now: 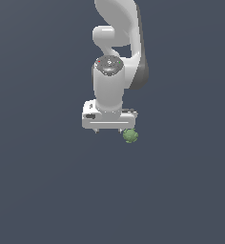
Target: Pick up the object and move it to a goal position.
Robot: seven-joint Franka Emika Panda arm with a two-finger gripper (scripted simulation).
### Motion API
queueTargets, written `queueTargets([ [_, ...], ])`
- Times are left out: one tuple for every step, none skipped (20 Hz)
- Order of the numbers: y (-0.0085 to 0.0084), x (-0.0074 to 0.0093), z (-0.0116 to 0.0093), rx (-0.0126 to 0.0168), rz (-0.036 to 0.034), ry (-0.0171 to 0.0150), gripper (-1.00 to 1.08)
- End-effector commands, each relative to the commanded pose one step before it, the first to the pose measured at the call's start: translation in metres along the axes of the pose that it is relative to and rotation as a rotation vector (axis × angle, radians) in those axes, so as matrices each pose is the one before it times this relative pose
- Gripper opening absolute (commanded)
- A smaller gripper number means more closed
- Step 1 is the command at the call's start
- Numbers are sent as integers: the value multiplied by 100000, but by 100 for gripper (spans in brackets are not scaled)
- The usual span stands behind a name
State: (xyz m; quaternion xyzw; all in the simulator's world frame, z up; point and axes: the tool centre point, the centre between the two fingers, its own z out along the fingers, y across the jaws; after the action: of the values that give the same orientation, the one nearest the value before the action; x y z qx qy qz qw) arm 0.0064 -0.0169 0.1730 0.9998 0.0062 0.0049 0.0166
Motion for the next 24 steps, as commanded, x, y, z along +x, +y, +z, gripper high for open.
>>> queueTargets([
  [139, 25, -33, -168, 5, -39, 100],
  [-130, -26, 47, 75, -235, 32, 100],
  [-192, -54, 103, 70, -488, 16, 100],
  [-241, -82, 161, 61, -718, -3, 100],
  [-303, -109, 215, 61, -960, -17, 100],
  [-361, -135, 267, 65, -1184, -27, 100],
  [-427, -159, 313, 77, -1399, -33, 100],
  [-497, -180, 352, 103, -1591, -28, 100],
  [-576, -202, 392, 134, -1796, -21, 100],
  [-649, -224, 433, 159, -2003, -18, 100],
  [-717, -249, 478, 176, -2231, -23, 100],
  [-789, -272, 520, 198, -2456, -25, 100],
  [-864, -294, 560, 227, -2675, -21, 100],
  [-936, -314, 595, 256, -2884, -17, 100],
  [-909, -299, 567, 257, -2790, -12, 100],
  [-840, -271, 515, 246, -2570, -7, 100],
  [-771, -243, 465, 233, -2348, -2, 100],
  [-701, -217, 416, 217, -2127, 1, 100],
  [-629, -191, 368, 200, -1903, 4, 100],
  [-557, -167, 322, 181, -1682, 5, 100],
  [-483, -143, 277, 159, -1456, 6, 100],
  [-411, -119, 233, 137, -1235, 7, 100],
  [-337, -96, 189, 114, -1011, 6, 100],
  [-260, -75, 147, 89, -782, 5, 100],
])
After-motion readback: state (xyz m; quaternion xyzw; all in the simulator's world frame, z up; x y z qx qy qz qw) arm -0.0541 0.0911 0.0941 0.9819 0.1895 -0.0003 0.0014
